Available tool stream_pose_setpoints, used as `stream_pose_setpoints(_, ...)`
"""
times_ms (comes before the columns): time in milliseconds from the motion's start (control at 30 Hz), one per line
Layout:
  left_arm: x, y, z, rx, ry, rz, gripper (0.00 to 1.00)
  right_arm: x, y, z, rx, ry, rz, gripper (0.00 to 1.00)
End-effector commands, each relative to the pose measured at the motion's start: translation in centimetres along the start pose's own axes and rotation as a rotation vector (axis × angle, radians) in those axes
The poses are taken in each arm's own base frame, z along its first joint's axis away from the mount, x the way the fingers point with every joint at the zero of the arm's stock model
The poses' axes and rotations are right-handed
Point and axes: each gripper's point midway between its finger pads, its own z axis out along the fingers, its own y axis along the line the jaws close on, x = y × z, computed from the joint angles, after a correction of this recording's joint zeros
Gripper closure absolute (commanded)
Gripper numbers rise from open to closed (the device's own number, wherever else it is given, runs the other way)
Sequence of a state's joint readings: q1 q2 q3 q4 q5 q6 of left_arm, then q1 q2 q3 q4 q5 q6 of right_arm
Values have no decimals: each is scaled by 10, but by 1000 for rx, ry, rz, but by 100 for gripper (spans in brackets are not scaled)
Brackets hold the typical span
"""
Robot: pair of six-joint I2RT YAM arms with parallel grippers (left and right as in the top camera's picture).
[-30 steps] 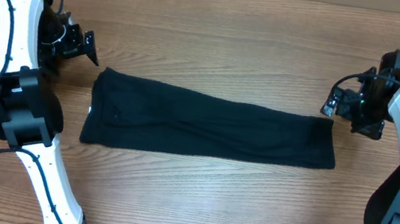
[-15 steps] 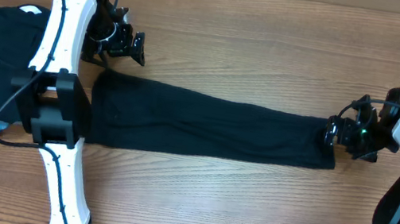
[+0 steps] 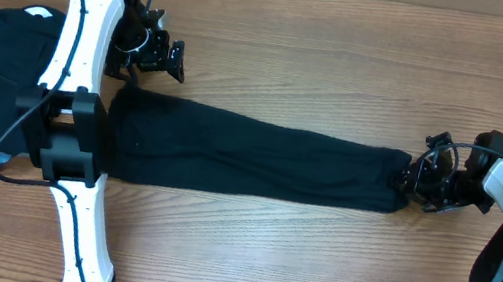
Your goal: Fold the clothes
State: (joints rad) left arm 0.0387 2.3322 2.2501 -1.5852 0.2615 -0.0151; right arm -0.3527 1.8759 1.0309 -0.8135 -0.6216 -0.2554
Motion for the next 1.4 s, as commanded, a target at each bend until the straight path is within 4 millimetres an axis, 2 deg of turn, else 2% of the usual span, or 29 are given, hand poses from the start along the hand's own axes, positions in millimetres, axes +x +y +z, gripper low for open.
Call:
stream_pose_setpoints(0, 1, -6, -12, 1, -33, 30, 0, -11, 10, 2, -62, -45, -35, 96)
stream_pose_setpoints(133, 1, -7, -12, 1, -32, 23, 0, -40, 3, -13, -37, -142, -76, 96)
stream_pose_setpoints(233, 0, -7, -12, 5, -37, 9, 0, -76, -20, -57, -2, -268, 42, 96)
stream_pose_setpoints(300, -3, -17, -13, 59, -50, 12, 0, -83, -29, -75, 16, -301, 62, 96)
stream_pose_setpoints(333, -6, -28, -14, 115, -60, 21, 0, -86, -35, -82, 37, -313, 70, 96)
stream_pose_setpoints(467, -11, -50, -11, 150, -84, 74, 0, -91, -52, -95, 160, -314, 79, 96)
stream_pose_setpoints(533, -9, -52, -10, 150, -77, 77, 0, -100, -41, -113, 162, -314, 78, 96)
stream_pose_setpoints(600, -10, -52, -10, 149, -79, 78, 0, -116, -18, -144, 166, -331, 54, 96)
stream_pose_setpoints(667, -12, -49, -14, 151, -95, 75, 0, -125, -2, -158, 189, -337, 24, 96)
stream_pose_setpoints(733, -14, -46, -25, 152, -128, 75, 0, -122, 20, -153, 178, -295, -3, 96)
stream_pose_setpoints(800, -16, -42, -36, 151, -162, 90, 0, -115, 49, -131, 173, -220, -59, 96)
stream_pose_setpoints(833, -16, -40, -37, 151, -165, 88, 0, -112, 62, -121, 166, -192, -85, 96)
stream_pose_setpoints(867, -16, -38, -38, 150, -166, 84, 0, -106, 87, -102, 152, -144, -143, 96)
stream_pose_setpoints(933, -14, -36, -38, 151, -160, 76, 0, -97, 121, -77, 135, -87, -233, 96)
stream_pose_setpoints(1033, -12, -34, -38, 147, -150, 70, 0, -80, 163, -42, 169, -18, -373, 96)
stream_pose_setpoints(1133, -12, -34, -38, 147, -150, 70, 0, -62, 183, -20, 228, 34, -463, 96)
stream_pose_setpoints(1233, -6, -34, -37, 146, -127, 66, 0, -47, 190, -5, 226, 79, -496, 96)
stream_pose_setpoints(1367, -5, -34, -37, 146, -124, 69, 0, -47, 193, 16, 212, 55, -542, 96)
